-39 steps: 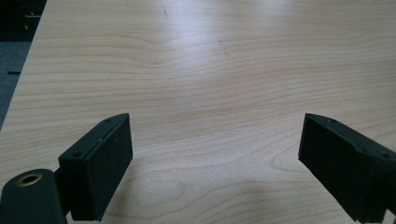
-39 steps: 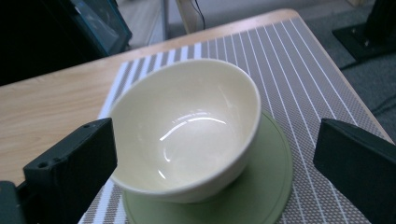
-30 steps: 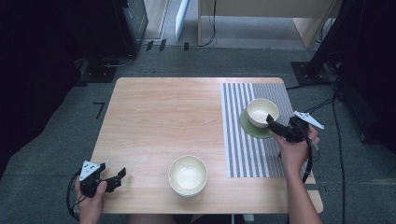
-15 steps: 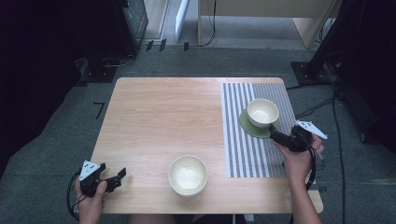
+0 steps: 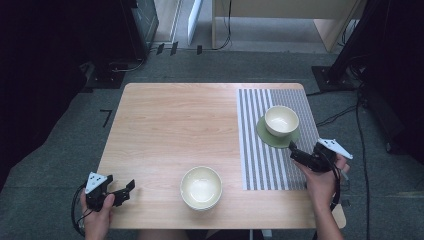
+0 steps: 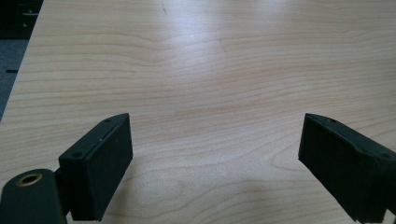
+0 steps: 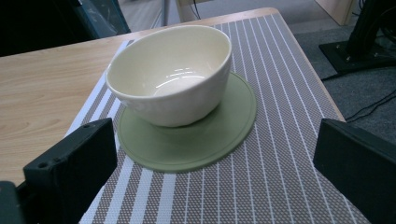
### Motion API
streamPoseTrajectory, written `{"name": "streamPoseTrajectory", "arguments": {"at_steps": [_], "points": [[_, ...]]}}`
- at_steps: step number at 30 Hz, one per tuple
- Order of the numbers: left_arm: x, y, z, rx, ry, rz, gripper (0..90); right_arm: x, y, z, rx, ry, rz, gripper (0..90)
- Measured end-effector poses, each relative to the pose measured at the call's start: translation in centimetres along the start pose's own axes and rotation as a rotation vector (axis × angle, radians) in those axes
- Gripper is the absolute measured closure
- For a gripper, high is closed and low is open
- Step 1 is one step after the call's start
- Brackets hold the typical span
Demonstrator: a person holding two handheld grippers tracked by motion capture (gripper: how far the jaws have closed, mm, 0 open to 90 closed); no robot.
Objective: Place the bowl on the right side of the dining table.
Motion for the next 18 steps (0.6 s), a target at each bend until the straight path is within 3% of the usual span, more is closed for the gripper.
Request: {"name": "streamPoseTrajectory", "arguments": {"at_steps": [18], "points": [[0.0, 0.0, 0.0, -0.001, 0.001, 0.0, 9.7, 1.2, 1.3, 2.9, -0.018, 0.022, 0.036, 0.0]]}}
Point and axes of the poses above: each handheld gripper's, and its own axes: y roughly backward along the jaws, z roughly out of its underside, x roughly to its right, the point moved 7 cm from there along -y, roughly forward along the jaws, and after that the axes turned 11 degrees about -x, right-handed, at the moved point
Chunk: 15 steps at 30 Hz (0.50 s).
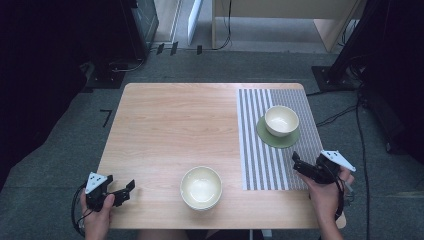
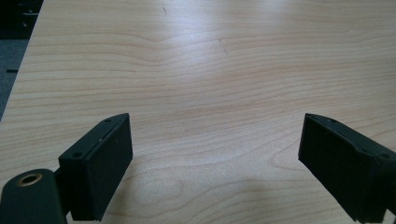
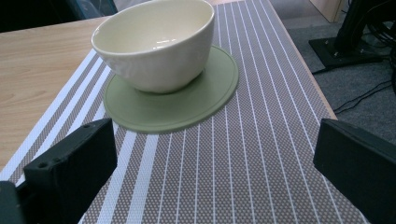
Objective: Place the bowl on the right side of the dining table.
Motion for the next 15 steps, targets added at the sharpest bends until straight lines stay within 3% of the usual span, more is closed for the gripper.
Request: {"name": "streamPoseTrajectory", "arguments": {"at_steps": [5, 15], "points": [[0.0, 0.0, 0.0, 0.0, 0.0, 0.0, 9.7, 0.2, 0.5, 0.9, -0.001, -0.015, -0.009, 0.0], [0.0, 0.0, 0.0, -0.001, 0.001, -0.001, 9.7, 1.1, 1.2, 2.7, -0.01, 0.0, 0.004, 0.0]]}}
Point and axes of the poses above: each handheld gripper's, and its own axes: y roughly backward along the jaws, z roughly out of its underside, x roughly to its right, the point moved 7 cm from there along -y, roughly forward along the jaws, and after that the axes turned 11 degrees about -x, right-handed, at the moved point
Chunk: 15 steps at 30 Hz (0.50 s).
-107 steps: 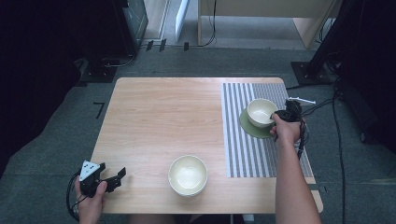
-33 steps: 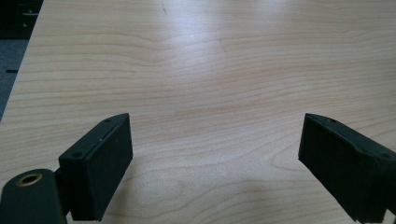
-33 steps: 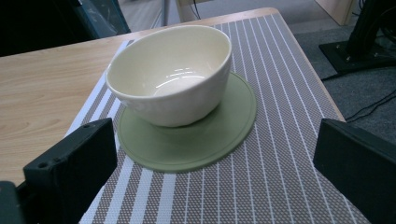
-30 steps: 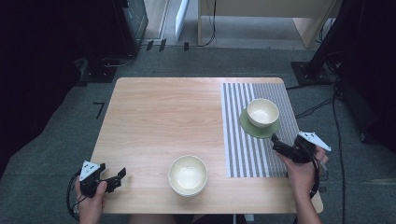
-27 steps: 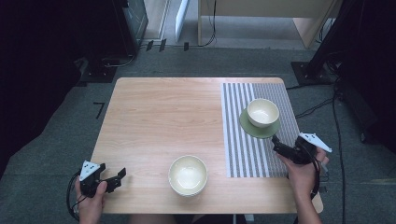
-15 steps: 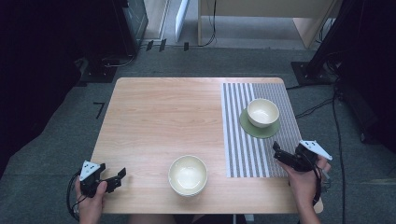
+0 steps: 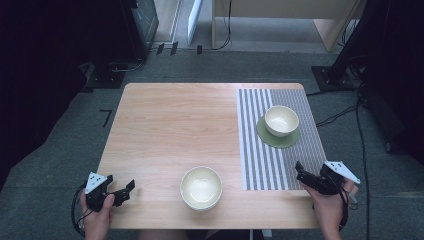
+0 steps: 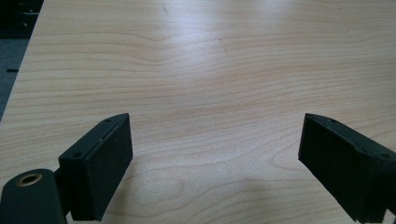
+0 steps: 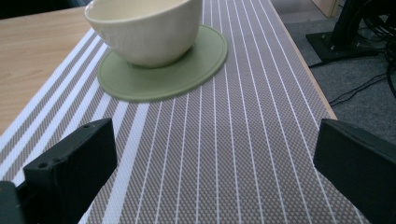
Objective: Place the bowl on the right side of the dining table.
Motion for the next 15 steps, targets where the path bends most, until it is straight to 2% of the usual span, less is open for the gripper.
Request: {"name": "streamPoseTrajectory", "arguments": {"at_steps": [15], "points": [[0.0, 0.0, 0.0, -0.001, -0.001, -0.002, 9.7, 1.4, 0.8, 2.5, -0.022, 0.001, 0.007, 0.0]]}}
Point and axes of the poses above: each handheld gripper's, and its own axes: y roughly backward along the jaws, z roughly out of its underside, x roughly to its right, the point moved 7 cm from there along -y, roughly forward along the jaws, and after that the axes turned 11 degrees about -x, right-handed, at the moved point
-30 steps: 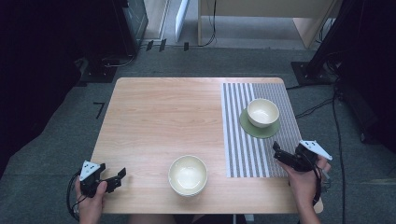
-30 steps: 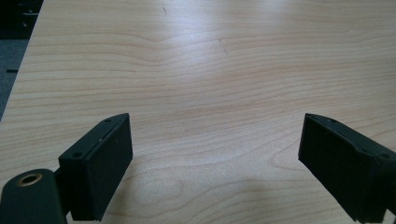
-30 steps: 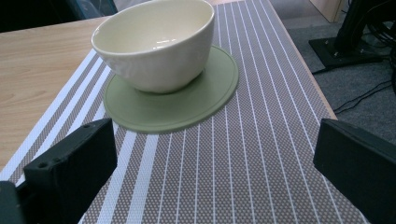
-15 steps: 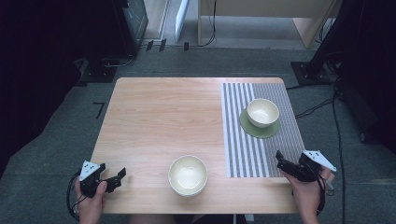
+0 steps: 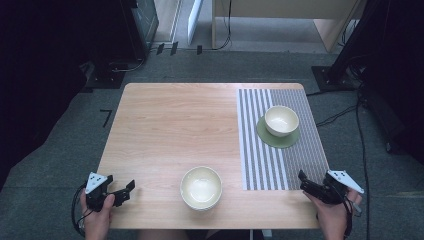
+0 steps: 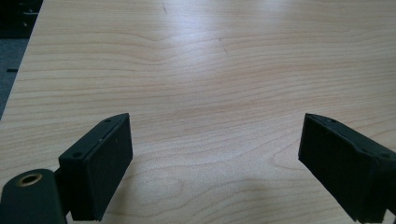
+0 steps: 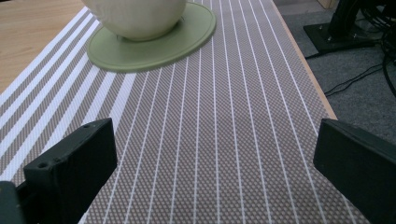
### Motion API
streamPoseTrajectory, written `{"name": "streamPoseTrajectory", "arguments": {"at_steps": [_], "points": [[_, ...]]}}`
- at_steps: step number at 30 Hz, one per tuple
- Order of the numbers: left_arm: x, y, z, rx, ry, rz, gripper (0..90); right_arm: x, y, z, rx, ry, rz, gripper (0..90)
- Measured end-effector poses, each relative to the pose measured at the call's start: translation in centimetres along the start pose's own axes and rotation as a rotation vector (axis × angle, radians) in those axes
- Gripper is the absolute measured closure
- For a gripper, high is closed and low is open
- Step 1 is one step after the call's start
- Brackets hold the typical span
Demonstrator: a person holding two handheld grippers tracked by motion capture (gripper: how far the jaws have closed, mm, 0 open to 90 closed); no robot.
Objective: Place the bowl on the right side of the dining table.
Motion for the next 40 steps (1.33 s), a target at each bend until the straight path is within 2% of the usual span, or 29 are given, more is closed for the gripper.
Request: {"name": "streamPoseTrajectory", "arguments": {"at_steps": [2, 15, 23, 30, 34, 40], "points": [[0.0, 0.0, 0.0, -0.001, 0.0, 0.001, 9.7, 0.0, 0.3, 0.2, 0.005, 0.001, -0.031, 0.0], [0.0, 0.0, 0.0, -0.003, 0.0, 0.002, 9.7, 0.9, 1.3, 1.1, -0.02, 0.025, 0.014, 0.0], [0.0, 0.0, 0.0, -0.005, -0.002, 0.001, 9.7, 0.9, 1.3, 1.4, -0.049, 0.042, 0.024, 0.1], [0.0, -0.1, 0.0, -0.007, -0.002, 0.004, 9.7, 1.1, 1.0, 1.6, -0.091, 0.031, 0.05, 0.5], [0.0, -0.1, 0.0, -0.007, -0.003, 0.004, 9.7, 1.1, 1.0, 1.6, -0.094, 0.037, 0.049, 0.5], [0.0, -0.1, 0.0, -0.01, -0.002, 0.006, 9.7, 1.2, 0.9, 1.6, -0.101, 0.02, 0.049, 0.4]]}}
Point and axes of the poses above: each handheld gripper's, and its own axes: y roughly backward along the jaws, z roughly out of its underside, x roughly to its right, the point moved 7 cm from there along -y, roughly forward along the jaws, and after that the axes turned 11 degrees about -x, right-handed, at the moved point
